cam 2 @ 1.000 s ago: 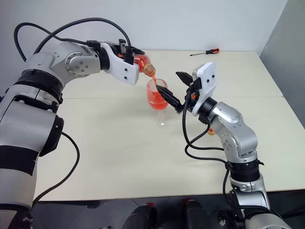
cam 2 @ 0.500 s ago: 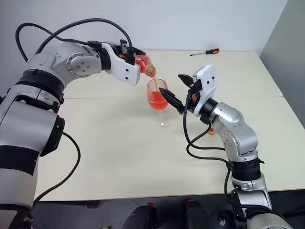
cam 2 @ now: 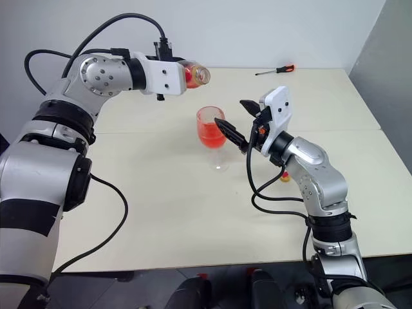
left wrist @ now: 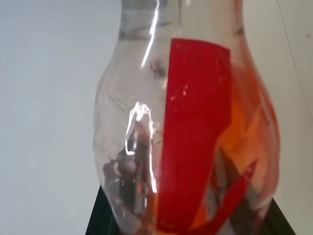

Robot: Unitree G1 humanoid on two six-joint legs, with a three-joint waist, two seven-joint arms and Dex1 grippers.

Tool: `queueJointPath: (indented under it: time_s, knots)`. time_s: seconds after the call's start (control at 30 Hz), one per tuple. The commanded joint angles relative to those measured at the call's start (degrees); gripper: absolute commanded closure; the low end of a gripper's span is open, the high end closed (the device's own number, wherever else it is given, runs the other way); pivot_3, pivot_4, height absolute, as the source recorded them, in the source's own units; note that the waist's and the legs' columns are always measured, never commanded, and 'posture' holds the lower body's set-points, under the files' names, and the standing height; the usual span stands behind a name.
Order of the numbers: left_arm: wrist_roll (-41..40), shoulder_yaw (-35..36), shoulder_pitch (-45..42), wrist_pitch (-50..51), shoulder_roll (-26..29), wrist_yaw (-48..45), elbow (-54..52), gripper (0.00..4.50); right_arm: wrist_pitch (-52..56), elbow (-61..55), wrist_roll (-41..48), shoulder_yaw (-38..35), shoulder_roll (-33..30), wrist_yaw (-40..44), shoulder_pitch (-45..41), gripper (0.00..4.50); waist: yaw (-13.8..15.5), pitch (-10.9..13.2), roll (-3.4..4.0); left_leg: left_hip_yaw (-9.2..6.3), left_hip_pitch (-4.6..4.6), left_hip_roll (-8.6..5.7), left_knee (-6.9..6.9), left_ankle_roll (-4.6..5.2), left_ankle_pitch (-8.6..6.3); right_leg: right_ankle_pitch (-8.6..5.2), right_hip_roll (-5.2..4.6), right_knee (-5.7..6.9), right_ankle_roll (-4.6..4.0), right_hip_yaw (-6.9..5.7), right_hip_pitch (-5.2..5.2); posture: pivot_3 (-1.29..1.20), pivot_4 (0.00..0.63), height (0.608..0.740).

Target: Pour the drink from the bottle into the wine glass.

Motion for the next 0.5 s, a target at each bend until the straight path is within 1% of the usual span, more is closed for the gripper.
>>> queueJointPath:
  time_s: [0.03,0.1,0.2,0.33,0.4,0.5]
  knots:
    - [-4.9,4.3,-0.1,2.0,0.5,-1.0,-2.0,3.31,-0.4,-1.0,0.8,-0.6,-0.8,1.9,-2.1,0.00,0.0,0.0,0.00,0.00,0.00,0.00,0.00,0.00,0.00,0.00,0.00,0.00,0.00,0.01,0.00,0.00,0.150,0.740]
    - [-7.4,6.6,0.2,3.9,0.2,-1.7,-2.4,3.31,-0.2,-0.9,1.1,-0.8,-1.1,2.5,-2.5,0.00,-0.1,0.0,0.00,0.00,0.00,0.00,0.01,0.00,0.00,0.00,0.00,0.01,0.00,0.01,0.00,0.00,0.150,0.740]
    - [-14.4,13.0,0.9,11.6,-0.9,-2.8,-3.4,3.31,1.4,-2.2,2.7,-2.0,-1.5,2.7,-3.0,0.00,-0.1,0.0,0.00,-0.01,0.00,0.01,0.02,0.00,0.00,0.00,0.00,0.02,0.00,-0.01,-0.01,0.00,0.150,0.740]
    - [-16.5,14.7,3.6,14.7,-0.9,-5.2,-5.9,3.31,3.3,-4.7,4.3,-2.8,-3.2,3.0,-2.9,0.00,-0.2,0.0,0.00,-0.01,0.00,0.02,0.04,0.00,0.00,0.00,0.00,0.03,0.00,0.00,-0.01,0.00,0.150,0.740]
    - [-19.4,17.1,5.3,18.7,-1.2,-4.7,-7.7,3.31,5.1,-8.4,5.0,-2.0,-6.7,5.7,-0.6,0.00,-0.2,0.0,0.01,-0.01,0.00,0.01,0.05,0.00,0.00,0.00,-0.01,0.03,0.00,0.01,-0.01,0.00,0.150,0.740]
    - [-23.9,21.4,8.9,25.4,-0.9,-1.1,-11.4,3.31,9.4,-14.2,9.5,-2.3,-9.9,7.6,2.8,0.00,-0.4,0.0,-0.02,-0.05,-0.01,0.03,0.07,0.00,0.00,0.00,-0.04,0.02,0.00,0.02,0.00,0.00,0.150,0.740]
